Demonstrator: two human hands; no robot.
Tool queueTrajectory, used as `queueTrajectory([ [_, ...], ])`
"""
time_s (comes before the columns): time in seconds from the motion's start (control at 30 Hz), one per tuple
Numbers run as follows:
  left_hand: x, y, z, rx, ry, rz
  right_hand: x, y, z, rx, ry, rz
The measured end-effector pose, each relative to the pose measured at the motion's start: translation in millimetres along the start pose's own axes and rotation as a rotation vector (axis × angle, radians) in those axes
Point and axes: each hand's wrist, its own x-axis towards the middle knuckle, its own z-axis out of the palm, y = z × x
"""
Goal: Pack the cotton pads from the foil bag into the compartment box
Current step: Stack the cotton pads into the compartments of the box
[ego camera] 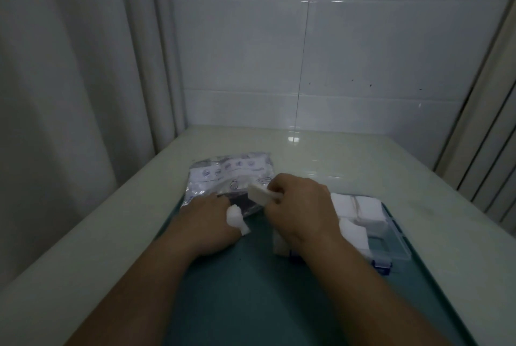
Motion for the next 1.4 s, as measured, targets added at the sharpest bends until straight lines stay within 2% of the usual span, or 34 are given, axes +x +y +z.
queueTrajectory([
  [0.17,-3.8,1.3,-2.2,-0.070,-0.003,-0.015,3.0,8.4,-2.7,0.215,0.004,0.150],
  [0.33,-6.8,2.1,-7.0,-0.094,0.033,0.004,5.6,12.6,-4.1,0.282,-0.020,0.193],
  [0.53,-8.0,1.2,-7.9,-0.064,0.066,0.012,6.6,13.6,-4.8,0.315,-0.028,0.218],
  [0.73,-3.9,-1.1,-8.7,-0.245,0.044,-0.025,7.6,14.6,-7.4,0.320,-0.027,0.217],
  [0.97,2.4,-5.4,-1.6,-0.147,-0.057,-0.005,6.3,14.3,-8.9,0.336,-0.023,0.216],
  [1.17,2.2,-8.1,-3.8,-0.196,-0.143,-0.002,6.7,14.6,-8.8,0.339,-0.028,0.217],
  [1.4,-4.5,0.3,-7.5,-0.144,-0.109,0.080,7.4,14.9,-7.6,0.351,-0.040,0.225],
])
